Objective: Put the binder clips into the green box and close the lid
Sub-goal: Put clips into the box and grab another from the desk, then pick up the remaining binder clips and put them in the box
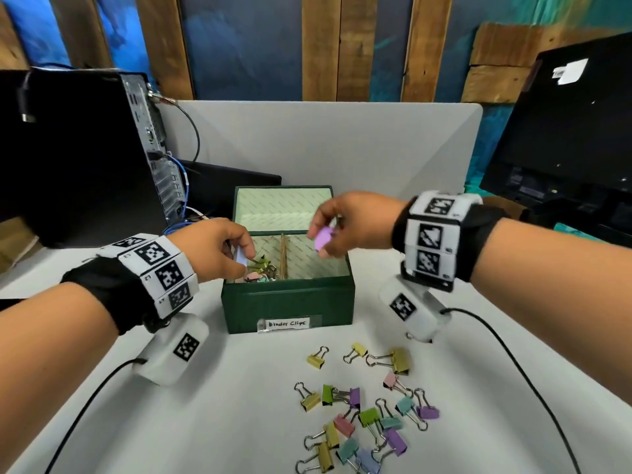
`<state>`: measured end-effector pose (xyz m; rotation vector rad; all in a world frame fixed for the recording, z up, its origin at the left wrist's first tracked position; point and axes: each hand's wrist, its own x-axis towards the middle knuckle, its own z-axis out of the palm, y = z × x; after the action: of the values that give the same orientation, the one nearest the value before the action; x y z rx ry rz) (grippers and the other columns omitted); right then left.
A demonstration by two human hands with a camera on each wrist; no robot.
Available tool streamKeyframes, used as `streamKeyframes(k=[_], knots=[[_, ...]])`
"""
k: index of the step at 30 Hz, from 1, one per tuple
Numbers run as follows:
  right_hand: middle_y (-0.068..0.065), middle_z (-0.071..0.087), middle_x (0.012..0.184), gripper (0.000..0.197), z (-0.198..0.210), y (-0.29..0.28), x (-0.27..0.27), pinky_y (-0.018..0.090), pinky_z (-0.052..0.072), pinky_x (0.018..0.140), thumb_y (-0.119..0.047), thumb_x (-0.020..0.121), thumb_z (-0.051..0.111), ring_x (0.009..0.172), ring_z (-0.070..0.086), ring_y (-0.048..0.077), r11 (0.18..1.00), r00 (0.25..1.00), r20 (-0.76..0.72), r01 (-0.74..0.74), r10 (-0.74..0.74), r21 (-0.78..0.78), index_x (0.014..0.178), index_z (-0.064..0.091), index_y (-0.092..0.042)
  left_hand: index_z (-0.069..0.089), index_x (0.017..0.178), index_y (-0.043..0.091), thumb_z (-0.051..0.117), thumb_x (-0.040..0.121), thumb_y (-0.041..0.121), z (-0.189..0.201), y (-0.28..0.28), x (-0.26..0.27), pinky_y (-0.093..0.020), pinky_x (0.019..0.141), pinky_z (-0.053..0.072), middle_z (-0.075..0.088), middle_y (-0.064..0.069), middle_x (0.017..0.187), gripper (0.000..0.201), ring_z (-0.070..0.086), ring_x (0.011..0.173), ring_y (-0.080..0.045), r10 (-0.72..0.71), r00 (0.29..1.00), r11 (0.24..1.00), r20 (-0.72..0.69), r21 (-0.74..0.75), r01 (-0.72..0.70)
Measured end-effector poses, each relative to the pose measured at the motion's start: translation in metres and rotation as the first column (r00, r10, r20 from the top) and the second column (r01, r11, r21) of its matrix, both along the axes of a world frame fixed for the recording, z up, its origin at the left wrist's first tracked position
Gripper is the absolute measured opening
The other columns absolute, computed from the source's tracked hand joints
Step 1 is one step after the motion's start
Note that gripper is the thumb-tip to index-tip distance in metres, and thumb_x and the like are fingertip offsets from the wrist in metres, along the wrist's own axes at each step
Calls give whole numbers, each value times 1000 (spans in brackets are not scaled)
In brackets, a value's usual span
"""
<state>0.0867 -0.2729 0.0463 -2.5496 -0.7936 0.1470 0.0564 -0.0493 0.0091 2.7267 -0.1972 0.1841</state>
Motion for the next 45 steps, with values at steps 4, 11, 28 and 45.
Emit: streamKeyframes(k=[4,11,28,45], knots=[[-8,59,123,46,12,39,8,26,44,92,-26,78,72,101,59,8,998,994,94,-52,50,20,122,57,-27,64,85,24,74,72,10,1,-7,2,-23,68,48,56,9,80,21,60,76,-17,-5,1000,1000,14,7,4],[-7,57,128,37,-1,24,10,35,43,103,-25,81,67,111,58,12,999,996,88,-29,32,-38,117,58,-31,65,99,26,74,73,19,3,-3,-5,-32,85,53,56,2,108,28,61,95,-11,-6,1000,1000,16,25,6],[-4,56,111,58,-79,-96,-31,30,50,89,-21,78,65,94,60,17,795,979,-177,-28,-101,-606,127,43,-45,31,128,56,72,65,56,-47,-76,-56,-31,95,45,46,15,135,75,50,118,-12,-295,832,820,-470,322,473],[-6,43,128,40,-96,-55,-28,29,36,101,-25,96,43,109,45,11,860,954,-190,-294,233,-418,131,45,-45,44,119,59,65,81,32,-52,-89,-56,-36,100,44,41,18,132,51,45,120,-8,-467,770,771,-434,227,595]])
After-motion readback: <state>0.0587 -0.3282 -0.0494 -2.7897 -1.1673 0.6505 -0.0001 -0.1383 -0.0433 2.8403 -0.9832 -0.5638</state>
